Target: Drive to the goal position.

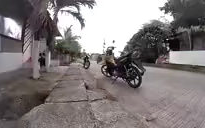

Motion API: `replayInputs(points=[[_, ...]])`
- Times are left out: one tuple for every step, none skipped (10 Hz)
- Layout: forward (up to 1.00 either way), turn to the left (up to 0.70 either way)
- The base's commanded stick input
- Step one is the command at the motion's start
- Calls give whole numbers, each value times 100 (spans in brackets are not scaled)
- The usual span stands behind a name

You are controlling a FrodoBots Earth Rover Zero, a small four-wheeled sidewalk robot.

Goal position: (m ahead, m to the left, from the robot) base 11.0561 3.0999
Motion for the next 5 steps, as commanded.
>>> replayInputs(points=[[70,0],[70,0],[70,0],[70,0],[70,0]])
